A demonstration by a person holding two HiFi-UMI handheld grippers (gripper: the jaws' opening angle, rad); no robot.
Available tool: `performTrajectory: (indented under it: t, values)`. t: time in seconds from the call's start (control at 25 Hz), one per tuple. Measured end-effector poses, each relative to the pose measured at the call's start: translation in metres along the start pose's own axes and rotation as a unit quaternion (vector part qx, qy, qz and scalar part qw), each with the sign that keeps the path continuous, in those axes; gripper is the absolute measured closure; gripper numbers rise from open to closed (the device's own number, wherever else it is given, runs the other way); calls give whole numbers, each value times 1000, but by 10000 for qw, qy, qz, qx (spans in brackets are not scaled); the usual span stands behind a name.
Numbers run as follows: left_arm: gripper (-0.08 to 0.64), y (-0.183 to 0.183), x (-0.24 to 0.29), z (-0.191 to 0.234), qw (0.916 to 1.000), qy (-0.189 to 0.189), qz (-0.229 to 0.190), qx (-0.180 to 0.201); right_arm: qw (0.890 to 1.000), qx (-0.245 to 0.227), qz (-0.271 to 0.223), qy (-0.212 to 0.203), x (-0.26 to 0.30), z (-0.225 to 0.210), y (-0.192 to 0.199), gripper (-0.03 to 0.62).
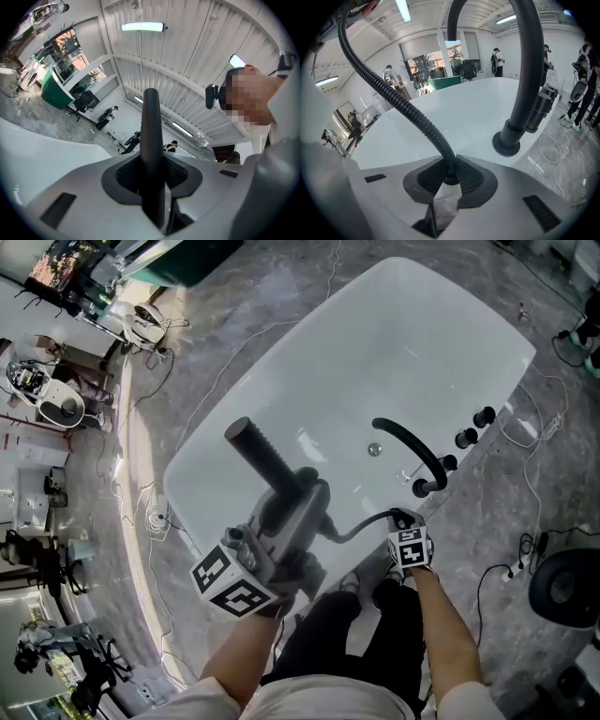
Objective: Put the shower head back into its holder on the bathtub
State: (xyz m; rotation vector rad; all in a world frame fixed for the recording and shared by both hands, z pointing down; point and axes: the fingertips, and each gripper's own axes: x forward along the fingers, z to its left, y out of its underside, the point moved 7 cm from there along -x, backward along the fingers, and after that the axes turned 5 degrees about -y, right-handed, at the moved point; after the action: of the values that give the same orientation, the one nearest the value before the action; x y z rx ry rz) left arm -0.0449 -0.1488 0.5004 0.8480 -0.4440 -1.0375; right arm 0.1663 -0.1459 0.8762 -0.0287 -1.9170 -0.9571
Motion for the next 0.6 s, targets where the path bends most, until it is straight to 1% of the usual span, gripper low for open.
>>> performTrajectory:
  t: [0.16, 0.28, 0.36, 0.48, 0.6]
  values:
    - [448, 6, 2, 0, 10000, 11, 34, -29, 9999, -110, 30, 15, 1, 1, 3, 523]
    - [448, 9, 5, 0, 10000, 59, 69, -26, 9991, -411, 55, -9, -1, 8, -3, 523]
    - [448, 11, 9, -1, 9999, 93, 110, -24, 9984, -557, 84, 37, -6, 12, -6, 505]
    - [448, 18, 14, -4, 9996, 151, 226, -11, 9987, -510, -11, 81, -23, 15, -4, 492]
    - [448, 31, 26, -8, 9992, 200, 332, -8, 9995, -201, -228, 50, -49, 15, 3, 492]
